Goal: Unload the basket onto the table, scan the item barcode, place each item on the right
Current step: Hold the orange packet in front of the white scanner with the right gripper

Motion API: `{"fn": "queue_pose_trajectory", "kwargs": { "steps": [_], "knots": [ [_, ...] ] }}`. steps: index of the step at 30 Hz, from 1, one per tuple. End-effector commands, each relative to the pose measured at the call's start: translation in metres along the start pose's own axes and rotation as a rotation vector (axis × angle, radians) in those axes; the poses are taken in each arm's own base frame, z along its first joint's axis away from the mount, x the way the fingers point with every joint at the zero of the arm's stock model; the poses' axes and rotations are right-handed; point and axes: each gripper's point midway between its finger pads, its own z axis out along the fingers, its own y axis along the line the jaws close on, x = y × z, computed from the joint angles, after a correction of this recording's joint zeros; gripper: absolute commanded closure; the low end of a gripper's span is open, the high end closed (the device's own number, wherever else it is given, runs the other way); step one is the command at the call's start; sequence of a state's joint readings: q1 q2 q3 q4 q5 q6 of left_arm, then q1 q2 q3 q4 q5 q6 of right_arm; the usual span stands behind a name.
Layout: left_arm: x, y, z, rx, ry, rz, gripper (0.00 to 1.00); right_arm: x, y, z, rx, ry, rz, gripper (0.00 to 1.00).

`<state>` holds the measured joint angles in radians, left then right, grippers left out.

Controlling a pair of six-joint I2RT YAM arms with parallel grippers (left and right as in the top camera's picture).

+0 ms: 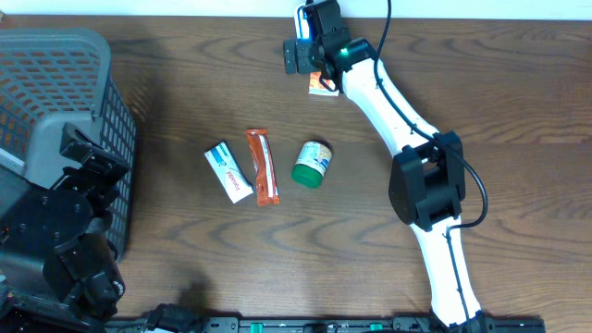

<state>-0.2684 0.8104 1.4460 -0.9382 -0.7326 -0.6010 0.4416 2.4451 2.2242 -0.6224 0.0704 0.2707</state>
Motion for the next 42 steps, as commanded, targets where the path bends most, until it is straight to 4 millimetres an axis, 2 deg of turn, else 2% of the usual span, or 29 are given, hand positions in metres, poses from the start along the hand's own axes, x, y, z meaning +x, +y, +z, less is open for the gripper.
{"fn": "queue_pose_trajectory", "kwargs": {
  "steps": [1,5,9,12,17,22,28,36,40,42],
  "knots": [
    [-0.001,0.003,0.001,-0.017,-0.008,0.017,0.00,-0.001,-0.010,-0.010,0.059,0.008,-0.001,0.01],
    [-0.001,0.003,0.001,-0.017,-0.008,0.017,0.00,0.014,-0.026,-0.011,0.126,0.067,0.035,0.01],
    [-0.001,0.003,0.001,-0.017,-0.008,0.017,0.00,0.035,-0.033,-0.013,0.160,0.142,0.128,0.01],
    [-0.001,0.003,0.001,-0.017,-0.008,0.017,0.00,0.043,-0.037,-0.008,0.176,0.155,0.151,0.01],
    [-0.001,0.003,0.001,-0.017,-0.008,0.017,0.00,0.060,-0.042,0.009,0.200,0.154,0.208,0.01],
    [-0.001,0.003,0.001,-0.017,-0.008,0.017,0.00,0.088,-0.046,0.031,0.202,0.156,0.264,0.01],
    [-0.001,0.003,0.001,-0.017,-0.008,0.017,0.01,0.096,-0.043,0.048,0.190,0.094,0.239,0.01],
    [-0.001,0.003,0.001,-0.017,-0.008,0.017,0.00,0.118,-0.043,0.064,0.169,0.058,0.240,0.01],
    [-0.001,0.003,0.001,-0.017,-0.008,0.017,0.00,0.132,-0.044,0.066,0.177,0.084,0.230,0.15],
    [-0.001,0.003,0.001,-0.017,-0.008,0.017,0.00,0.134,-0.043,0.065,0.178,0.097,0.207,0.32]
  ]
}}
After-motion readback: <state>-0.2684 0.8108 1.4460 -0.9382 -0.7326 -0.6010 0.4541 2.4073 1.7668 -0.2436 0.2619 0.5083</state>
